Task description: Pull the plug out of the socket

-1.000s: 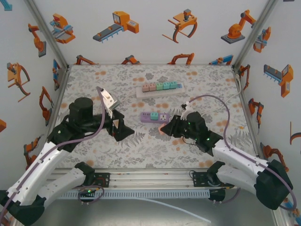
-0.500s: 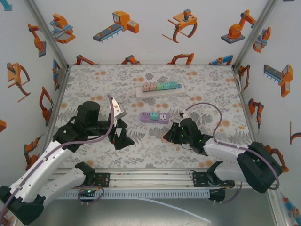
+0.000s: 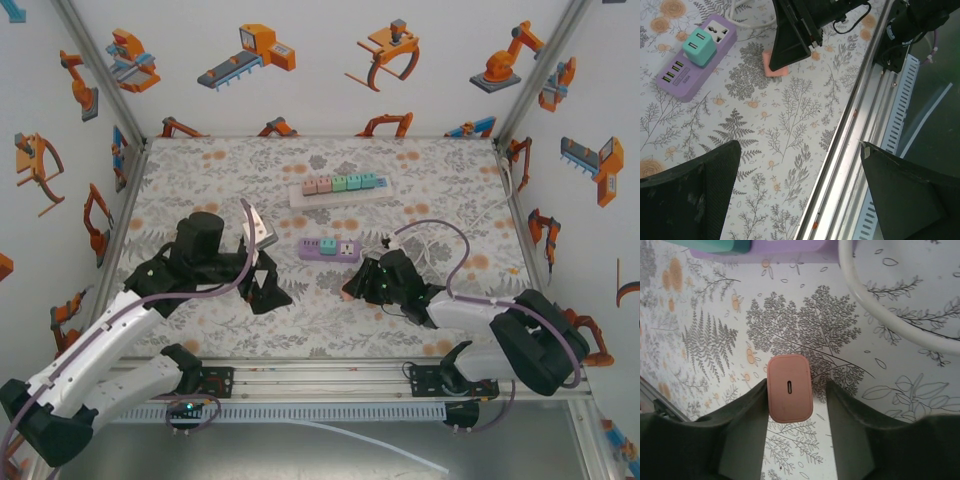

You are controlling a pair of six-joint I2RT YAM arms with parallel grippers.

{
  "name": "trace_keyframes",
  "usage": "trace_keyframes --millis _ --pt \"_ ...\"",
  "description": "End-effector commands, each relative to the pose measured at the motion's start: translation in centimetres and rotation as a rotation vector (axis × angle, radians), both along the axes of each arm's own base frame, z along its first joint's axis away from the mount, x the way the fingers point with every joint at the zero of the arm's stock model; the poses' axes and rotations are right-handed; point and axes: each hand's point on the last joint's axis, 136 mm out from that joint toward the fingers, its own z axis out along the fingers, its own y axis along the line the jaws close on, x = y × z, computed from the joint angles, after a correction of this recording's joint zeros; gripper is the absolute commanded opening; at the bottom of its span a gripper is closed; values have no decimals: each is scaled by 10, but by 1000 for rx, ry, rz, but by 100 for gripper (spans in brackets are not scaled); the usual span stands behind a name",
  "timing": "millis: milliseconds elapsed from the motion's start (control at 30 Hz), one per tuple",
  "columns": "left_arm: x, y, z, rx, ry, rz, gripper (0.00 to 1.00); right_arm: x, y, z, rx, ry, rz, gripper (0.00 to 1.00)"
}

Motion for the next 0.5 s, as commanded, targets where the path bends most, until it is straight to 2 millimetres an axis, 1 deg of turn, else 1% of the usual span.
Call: trace_keyframes --millis 0,100,267,367,467 --pt "5 -3 0 -6 -13 18 97 -2 -14 -7 -81 17 -40 51" --pt "8 -2 -1 0 -20 33 97 -3 -18 -3 -93 5 -45 53" --pt "10 -1 -1 4 -26 51 97 -4 -19 9 -92 -16 -33 53" --pt "13 0 1 -2 -33 69 97 -2 -20 27 -99 -67 -19 53" --pt "22 4 3 0 -50 125 97 5 -21 61 -137 -182 18 53"
